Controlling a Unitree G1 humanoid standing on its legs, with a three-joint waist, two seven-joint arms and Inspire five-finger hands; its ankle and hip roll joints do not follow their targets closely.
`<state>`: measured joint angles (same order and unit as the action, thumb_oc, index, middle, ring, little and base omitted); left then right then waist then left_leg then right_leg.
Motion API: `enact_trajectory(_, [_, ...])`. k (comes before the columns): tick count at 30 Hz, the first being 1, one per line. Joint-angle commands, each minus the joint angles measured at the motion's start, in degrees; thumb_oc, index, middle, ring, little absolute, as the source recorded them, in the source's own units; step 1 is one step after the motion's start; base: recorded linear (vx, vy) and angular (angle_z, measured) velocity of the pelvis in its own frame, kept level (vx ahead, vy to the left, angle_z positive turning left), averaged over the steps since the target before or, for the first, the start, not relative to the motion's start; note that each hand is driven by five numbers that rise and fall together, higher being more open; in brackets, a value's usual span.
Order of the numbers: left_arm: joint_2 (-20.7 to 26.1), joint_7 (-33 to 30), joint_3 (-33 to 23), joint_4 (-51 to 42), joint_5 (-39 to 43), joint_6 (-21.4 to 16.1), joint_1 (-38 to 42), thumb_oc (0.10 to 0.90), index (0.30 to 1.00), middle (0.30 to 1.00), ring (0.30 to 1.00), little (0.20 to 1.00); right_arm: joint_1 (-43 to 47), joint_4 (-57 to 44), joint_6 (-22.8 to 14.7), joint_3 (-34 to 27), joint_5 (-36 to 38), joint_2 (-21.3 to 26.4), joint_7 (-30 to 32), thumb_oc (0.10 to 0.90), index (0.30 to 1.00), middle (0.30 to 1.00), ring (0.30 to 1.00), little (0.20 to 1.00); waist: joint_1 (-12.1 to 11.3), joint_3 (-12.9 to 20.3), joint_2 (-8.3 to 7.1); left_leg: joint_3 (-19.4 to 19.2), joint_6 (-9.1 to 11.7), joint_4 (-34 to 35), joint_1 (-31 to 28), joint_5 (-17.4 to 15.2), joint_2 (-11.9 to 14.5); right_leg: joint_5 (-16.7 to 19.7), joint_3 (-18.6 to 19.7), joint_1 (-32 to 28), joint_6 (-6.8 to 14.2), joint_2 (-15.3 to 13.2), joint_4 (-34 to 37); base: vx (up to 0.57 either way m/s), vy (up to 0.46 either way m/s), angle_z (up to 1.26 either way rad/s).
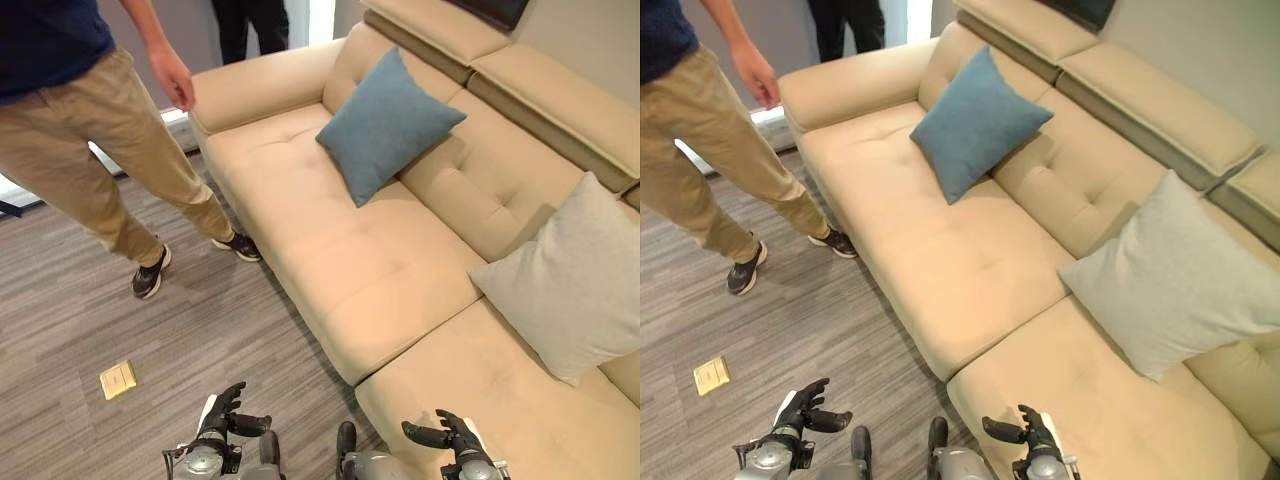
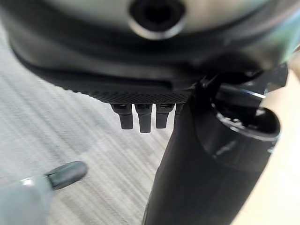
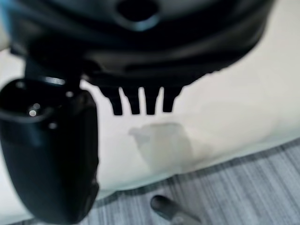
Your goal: Pick up all the scattered cushions and arrange them neatly on the sofa.
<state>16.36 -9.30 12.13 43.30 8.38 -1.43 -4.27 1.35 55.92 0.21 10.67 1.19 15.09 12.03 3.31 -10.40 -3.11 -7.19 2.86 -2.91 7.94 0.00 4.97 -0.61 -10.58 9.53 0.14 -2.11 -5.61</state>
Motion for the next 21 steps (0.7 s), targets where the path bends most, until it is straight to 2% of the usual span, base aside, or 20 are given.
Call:
enact_trajectory(1, [2.40,-0.98,-2.92,-1.78,0.09,-3.42,1.50,0.800,0.900,0.900,0.900,0.900,1.49,-1.32,-1.83,0.43,-1.70,0.44,1.16,0.800,0.900,0.900,0.900,0.900,-1.03,3.16,-3.95,0.26,0.79,-2.77,2.86,-1.44,-2.11,-5.15,1.16,-11.42,5.72,-2.17,5.96,0.16,0.185,0.01])
enact_trajectory(5, [2.83,-1.61,-3.65,-0.49,-0.28,-3.51,1.54,0.800,0.900,0.900,0.900,0.900,1.34,-1.36,-1.88,0.89,-2.29,-0.59,0.85,0.800,0.900,0.900,0.900,0.900,-1.89,3.35,-4.51,0.04,-1.71,-2.33,0.51,-3.25,-3.95,-5.71,1.86,-10.49,7.49,-4.66,-1.42,0.16,0.227,0.01])
enact_trajectory(7, [3.46,-1.81,-3.92,0.10,-0.95,-3.31,1.69,0.800,0.900,0.900,0.900,0.900,1.27,-1.24,-1.50,1.19,-2.89,-0.94,0.50,0.800,0.900,0.900,0.900,0.900,-1.96,2.82,-4.45,0.03,-3.06,-1.76,-1.23,-3.88,-5.01,-3.54,2.08,-8.18,8.36,-6.39,-8.97,0.14,0.266,0.05])
enact_trajectory(8, [4.02,-2.06,-4.13,0.04,-1.17,-3.25,1.74,0.800,0.900,0.900,0.900,0.900,1.10,-1.19,-1.21,1.61,-3.29,-1.15,0.36,0.800,0.900,0.900,0.900,0.900,-1.89,2.16,-4.32,0.31,-3.94,-1.35,-2.11,-4.11,-5.81,-0.70,2.48,-6.37,8.69,-7.48,-13.68,0.08,0.205,0.04])
enact_trajectory(9, [4.02,-2.06,-4.13,0.05,-1.17,-3.25,1.75,0.800,0.900,0.900,0.900,0.900,1.12,-1.19,-1.20,1.60,-3.29,-1.15,0.36,0.800,0.900,0.900,0.900,0.900,-1.89,2.30,-4.28,0.31,-3.94,-1.30,-1.93,-4.00,-5.76,-0.56,2.48,-6.21,8.67,-7.42,-13.58,0.07,0.247,0.16])
enact_trajectory(10, [4.80,-2.20,-4.54,-0.04,-1.29,-3.30,2.06,0.800,0.900,0.900,0.900,0.900,1.39,-1.19,-1.11,2.04,-3.24,-1.20,0.34,0.800,0.900,0.900,0.900,0.900,-1.69,1.08,-3.49,0.79,-4.98,-0.89,-2.97,-4.12,-5.96,1.96,3.38,-2.74,7.92,-7.74,-20.57,0.06,0.202,0.21])
enact_trajectory(11, [5.08,-2.58,-4.64,0.21,-1.35,-3.52,2.52,0.800,0.900,0.900,0.900,0.900,1.73,-1.09,-1.31,2.20,-3.09,-1.28,0.63,0.800,0.900,0.900,0.900,0.900,-1.70,0.48,-2.94,0.98,-5.26,-0.77,-3.47,-4.36,-5.84,1.76,3.81,-1.20,7.56,-7.63,-23.13,0.21,0.272,0.26])
enact_trajectory(12, [5.11,-2.51,-4.59,-0.09,-1.27,-3.65,2.46,0.800,0.900,0.900,0.900,0.900,1.70,-1.27,-1.41,2.19,-2.77,-1.33,0.74,0.800,0.900,0.900,0.900,0.900,-1.58,0.26,-2.71,2.08,-5.47,0.10,-5.24,-4.97,-6.58,-0.12,4.87,0.73,6.79,-6.21,-24.14,0.17,0.139,0.19])
enact_trajectory(13, [5.10,-2.51,-4.59,-0.09,-1.27,-3.65,2.48,0.800,0.900,0.900,0.900,0.900,1.72,-1.26,-1.41,2.19,-2.77,-1.32,0.74,0.800,0.900,0.900,0.900,0.900,-1.59,0.38,-2.61,2.09,-5.45,0.12,-5.08,-4.89,-6.48,0.06,4.83,0.82,6.76,-6.10,-23.95,0.29,0.096,0.22])
enact_trajectory(14, [5.09,-2.44,-4.56,-0.45,-0.83,-3.71,2.46,0.800,0.900,0.900,0.900,0.900,1.79,-1.13,-1.48,2.16,-2.17,-1.20,0.75,0.800,0.900,0.900,0.900,0.900,-0.97,-0.02,-2.76,3.61,-5.36,0.97,-6.46,-5.27,-7.22,-2.00,6.34,2.75,6.13,-3.06,-19.93,0.15,0.026,0.28])
enact_trajectory(15, [5.08,-2.44,-4.56,-0.45,-0.83,-3.71,2.48,0.800,0.900,0.900,0.900,0.900,1.80,-1.12,-1.48,2.16,-2.17,-1.19,0.74,0.800,0.900,0.900,0.900,0.900,-0.96,0.09,-2.69,3.62,-5.34,0.98,-6.30,-5.20,-7.14,-1.81,6.30,2.82,6.11,-2.98,-19.72,0.23,0.044,0.29])
enact_trajectory(16, [5.11,-2.38,-4.45,-0.46,-0.73,-3.68,2.60,0.800,0.900,0.900,0.900,0.900,1.92,-1.11,-1.52,2.14,-1.77,-1.02,0.84,0.800,0.900,0.900,0.900,0.900,-0.51,-0.09,-2.82,4.51,-5.26,1.24,-6.67,-5.35,-7.58,-2.18,7.04,3.48,6.06,-1.63,-16.87,0.13,0.024,0.35])
enact_trajectory(18, [5.19,-1.90,-3.84,-0.25,-0.68,-3.39,3.53,0.800,0.900,0.900,0.900,0.900,1.86,-1.12,-1.36,1.65,-0.70,-0.24,1.01,0.800,0.900,0.900,0.900,0.900,1.09,-0.48,-3.59,7.61,-4.92,1.67,-7.73,-6.28,-9.90,-0.05,10.15,6.56,6.95,1.68,-7.61,0.25,0.025,0.38])
enact_trajectory(21, [4.97,-1.57,-3.33,-0.17,-0.89,-3.47,4.21,0.800,0.900,0.900,0.900,0.900,1.64,-0.96,-1.20,1.53,-0.84,0.21,0.93,0.800,0.900,0.900,0.900,0.900,2.10,-0.70,-3.38,10.08,-4.41,1.89,-9.12,-7.12,-10.55,1.16,9.08,8.23,7.36,2.06,-5.68,0.23,-0.007,0.88])
